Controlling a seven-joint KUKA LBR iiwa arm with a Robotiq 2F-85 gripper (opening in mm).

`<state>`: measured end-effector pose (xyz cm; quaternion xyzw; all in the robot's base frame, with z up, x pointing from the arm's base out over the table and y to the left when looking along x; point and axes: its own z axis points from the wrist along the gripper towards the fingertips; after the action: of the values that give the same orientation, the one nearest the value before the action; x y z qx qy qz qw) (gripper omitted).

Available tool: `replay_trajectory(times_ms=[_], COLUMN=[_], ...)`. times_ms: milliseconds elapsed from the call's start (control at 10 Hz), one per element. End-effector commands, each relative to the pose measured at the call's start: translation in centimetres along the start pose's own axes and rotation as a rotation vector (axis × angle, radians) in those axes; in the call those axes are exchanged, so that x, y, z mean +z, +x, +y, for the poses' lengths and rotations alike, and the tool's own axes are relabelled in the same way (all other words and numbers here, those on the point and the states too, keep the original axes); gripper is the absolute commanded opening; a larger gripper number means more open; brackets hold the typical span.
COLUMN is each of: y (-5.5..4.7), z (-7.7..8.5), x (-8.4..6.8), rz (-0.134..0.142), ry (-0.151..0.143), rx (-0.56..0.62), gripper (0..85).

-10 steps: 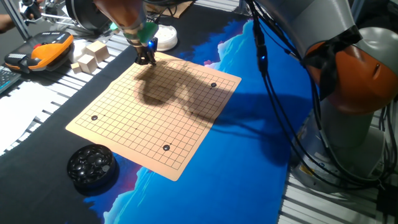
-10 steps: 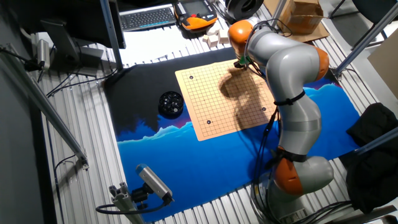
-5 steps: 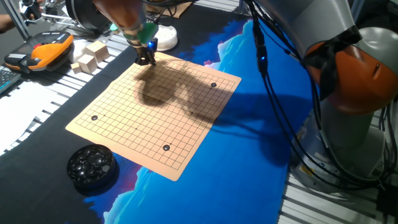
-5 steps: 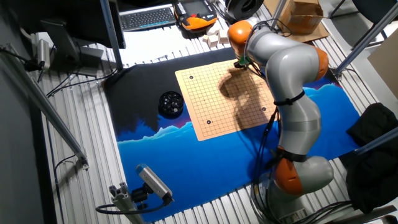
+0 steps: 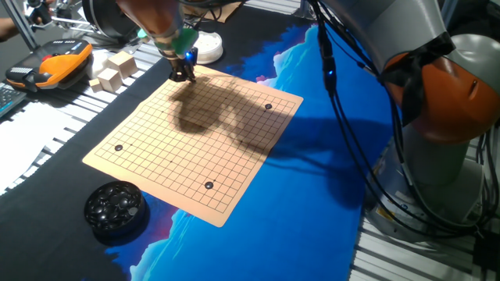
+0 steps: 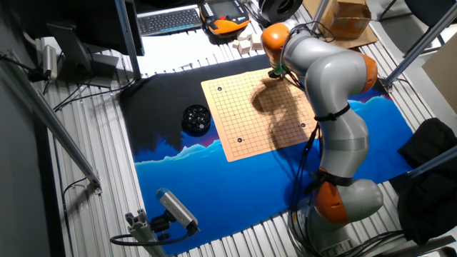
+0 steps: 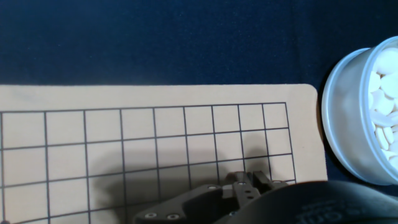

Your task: Play the first move as black on the 3-4 point in the upper right corner of the Go board

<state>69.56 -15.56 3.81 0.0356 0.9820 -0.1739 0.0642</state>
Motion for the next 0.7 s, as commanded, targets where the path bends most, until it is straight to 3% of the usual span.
replay_trajectory(times_ms=[0,600], y=[0.02,0.03], z=[0.03,0.22], x=[-0.06,0.15], rz=[0.000,-0.007], ry=[-0.003,-0.002], rx=[0.004,0.021], gripper=[17.0,17.0])
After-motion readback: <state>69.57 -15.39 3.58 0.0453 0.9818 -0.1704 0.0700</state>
